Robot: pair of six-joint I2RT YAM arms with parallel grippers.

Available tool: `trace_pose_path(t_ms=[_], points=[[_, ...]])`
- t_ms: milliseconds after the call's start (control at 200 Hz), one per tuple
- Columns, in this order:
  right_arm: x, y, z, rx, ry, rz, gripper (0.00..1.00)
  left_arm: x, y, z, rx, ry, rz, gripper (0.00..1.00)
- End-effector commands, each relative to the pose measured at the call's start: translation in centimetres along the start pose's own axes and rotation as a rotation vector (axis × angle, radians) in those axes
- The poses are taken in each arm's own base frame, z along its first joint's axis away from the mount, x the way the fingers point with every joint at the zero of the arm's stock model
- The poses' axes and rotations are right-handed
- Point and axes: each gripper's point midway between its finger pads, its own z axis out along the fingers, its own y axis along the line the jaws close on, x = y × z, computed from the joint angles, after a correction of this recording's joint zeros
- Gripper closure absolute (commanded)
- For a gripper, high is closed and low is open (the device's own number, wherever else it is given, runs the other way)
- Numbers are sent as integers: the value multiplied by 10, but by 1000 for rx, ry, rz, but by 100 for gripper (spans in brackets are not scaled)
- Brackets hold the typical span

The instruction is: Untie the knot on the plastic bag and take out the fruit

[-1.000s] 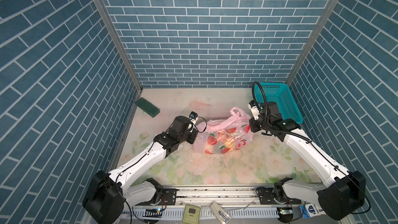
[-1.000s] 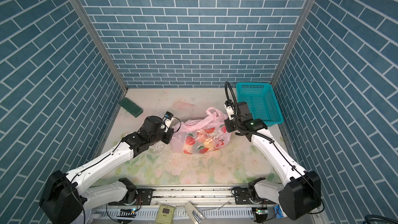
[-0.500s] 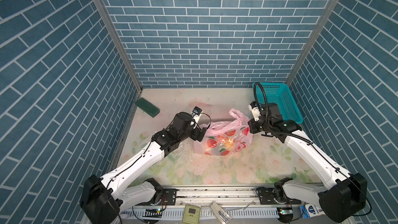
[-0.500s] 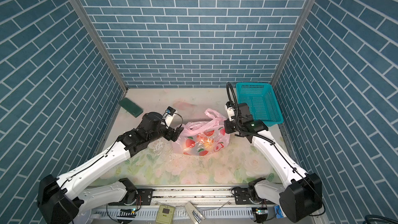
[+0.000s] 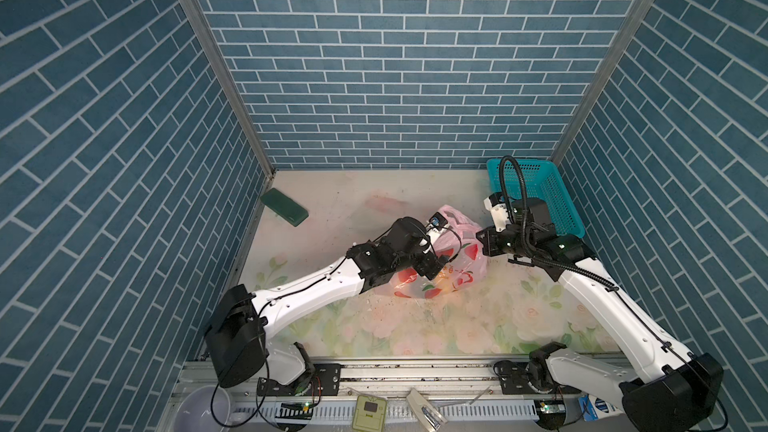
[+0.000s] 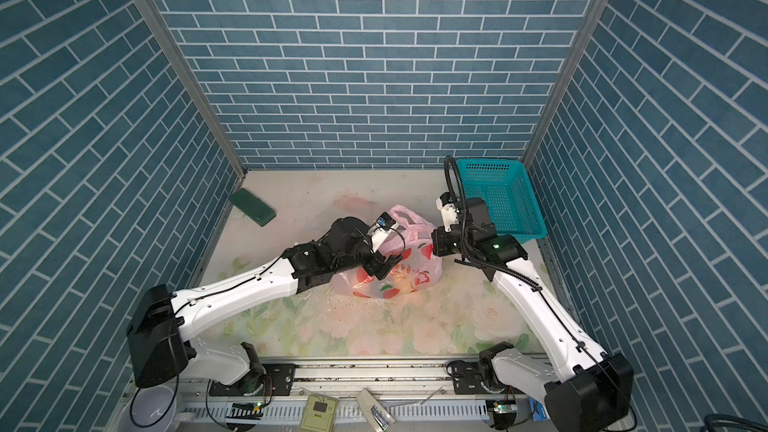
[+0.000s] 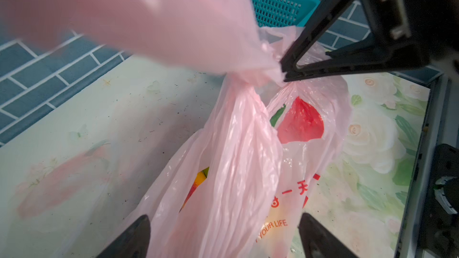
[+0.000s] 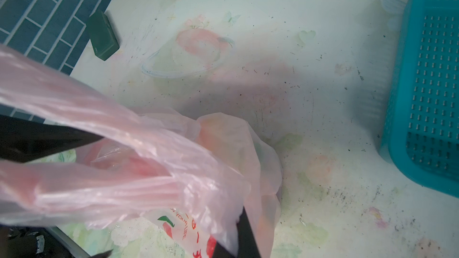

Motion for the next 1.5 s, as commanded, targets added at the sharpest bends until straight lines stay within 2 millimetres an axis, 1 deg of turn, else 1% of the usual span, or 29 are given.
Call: trace_pose_path(t_ms=[0,30,65,180,255,310,405,510,625,690,775,870,1040,1080,1105,1120,1210,1300,1325,1375,1440,1455,1495], points=[[-19,12,-19,-32,-61,15,100,-34,14,-4,-93,-105,13,16],[-19,11,-20,-32,-65,15,100,-35,16,-4,-107,-111,15,20],[-19,11,-20,-29,-69,15,100,-33,18,-3,-122,-109,22,27],[-18,9,-22,-18,-79,14,100,-26,24,-4,-156,-93,41,61],[-17,7,-21,-10,-77,14,100,-24,25,-10,-162,-93,44,79],[-14,4,-19,6,-68,17,100,-22,27,-18,-167,-94,42,89],[-8,-3,-16,40,-48,27,100,-19,29,-39,-170,-104,39,99],[1,-9,-16,66,-23,41,100,-14,35,-69,-191,-125,20,100],[12,-11,-17,67,-14,63,100,-1,43,-97,-228,-132,-12,100],[19,-10,-16,52,-3,81,100,11,46,-108,-242,-127,-35,100],[33,-7,-10,18,20,109,100,25,49,-118,-249,-128,-69,100],[54,-4,0,-26,50,149,100,41,47,-119,-237,-120,-99,100],[100,-5,16,-41,114,198,100,71,41,-108,-207,-63,-136,100],[112,-7,20,-25,135,207,100,77,42,-108,-210,-54,-143,100],[120,-9,22,-17,151,215,100,76,42,-110,-213,-61,-149,100],[124,-10,23,-13,158,218,100,86,43,-107,-218,-43,-148,100],[148,-19,31,26,201,248,100,102,48,-107,-249,-44,-159,100],[165,-25,38,42,235,275,100,112,50,-105,-265,-48,-166,100],[167,-25,39,42,245,278,100,112,51,-104,-269,-49,-167,100],[166,-23,38,38,256,266,100,108,50,-104,-264,-51,-166,100],[150,-20,28,42,245,223,100,95,50,-106,-260,-67,-158,100],[146,-19,24,45,240,211,97,91,49,-107,-258,-74,-155,100],[132,-15,14,44,224,178,81,82,50,-110,-257,-90,-144,100]])
